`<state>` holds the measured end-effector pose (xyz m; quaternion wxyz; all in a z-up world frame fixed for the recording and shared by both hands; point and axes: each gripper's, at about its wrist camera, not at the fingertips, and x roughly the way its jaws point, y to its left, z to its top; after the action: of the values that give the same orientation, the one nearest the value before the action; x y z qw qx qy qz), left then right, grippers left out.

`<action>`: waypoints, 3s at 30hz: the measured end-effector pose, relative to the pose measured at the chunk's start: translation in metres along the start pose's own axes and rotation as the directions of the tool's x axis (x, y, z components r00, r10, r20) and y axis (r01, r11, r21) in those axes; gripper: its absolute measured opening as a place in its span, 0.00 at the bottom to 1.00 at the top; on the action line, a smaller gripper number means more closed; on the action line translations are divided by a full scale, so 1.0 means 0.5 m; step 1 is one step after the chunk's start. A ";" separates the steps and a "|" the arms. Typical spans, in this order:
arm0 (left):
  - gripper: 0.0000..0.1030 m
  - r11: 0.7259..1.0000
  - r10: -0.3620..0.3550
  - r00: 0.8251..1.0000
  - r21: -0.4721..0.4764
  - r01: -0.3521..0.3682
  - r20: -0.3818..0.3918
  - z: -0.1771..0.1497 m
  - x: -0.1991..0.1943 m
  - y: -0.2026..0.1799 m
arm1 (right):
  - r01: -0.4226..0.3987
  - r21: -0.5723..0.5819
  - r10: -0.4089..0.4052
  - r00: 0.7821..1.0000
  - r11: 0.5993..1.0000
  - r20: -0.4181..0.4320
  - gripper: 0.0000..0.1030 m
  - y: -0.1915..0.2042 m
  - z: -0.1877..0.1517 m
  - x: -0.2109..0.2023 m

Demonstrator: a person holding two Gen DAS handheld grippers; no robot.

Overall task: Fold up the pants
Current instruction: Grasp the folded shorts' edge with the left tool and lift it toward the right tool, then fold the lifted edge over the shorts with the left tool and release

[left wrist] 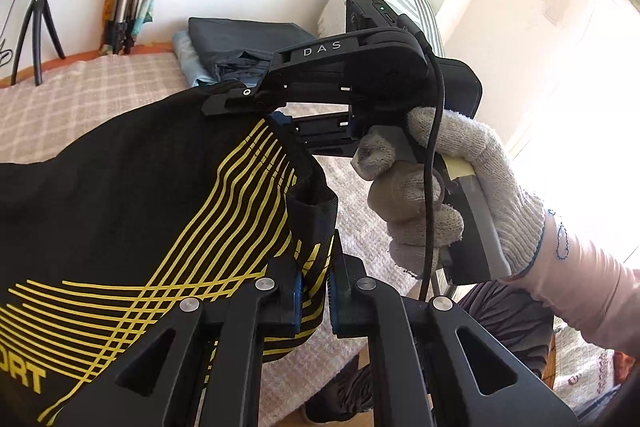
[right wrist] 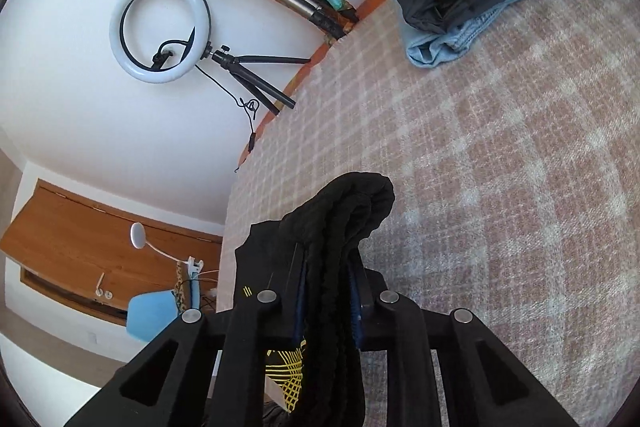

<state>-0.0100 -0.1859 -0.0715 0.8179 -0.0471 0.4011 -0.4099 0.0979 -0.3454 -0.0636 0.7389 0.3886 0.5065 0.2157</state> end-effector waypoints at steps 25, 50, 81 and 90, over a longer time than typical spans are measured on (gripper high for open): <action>0.08 0.927 0.275 0.927 -0.328 -0.184 0.257 -0.105 -0.352 0.251 | 0.041 -0.349 -0.097 0.985 0.936 -0.144 0.15 0.427 -0.065 0.355; 0.13 0.745 0.494 0.861 -0.570 -0.346 0.123 -0.276 -0.449 0.436 | 0.140 -0.571 -0.354 0.892 0.809 -0.283 0.20 0.509 -0.202 0.707; 0.17 0.669 0.624 0.781 -0.501 -0.549 -0.022 -0.277 -0.437 0.443 | 0.320 -0.626 -0.406 0.914 0.711 0.006 0.51 0.373 -0.064 0.507; 0.12 0.671 0.630 0.777 -0.502 -0.546 -0.002 -0.278 -0.443 0.441 | 0.266 -0.556 -0.369 0.926 0.788 -0.080 0.11 0.335 -0.039 0.546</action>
<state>-0.0430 0.1513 -0.1178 0.8996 -0.1491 0.4104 -0.0067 0.2000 -0.0426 -0.0928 0.7930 0.0541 0.5505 0.2553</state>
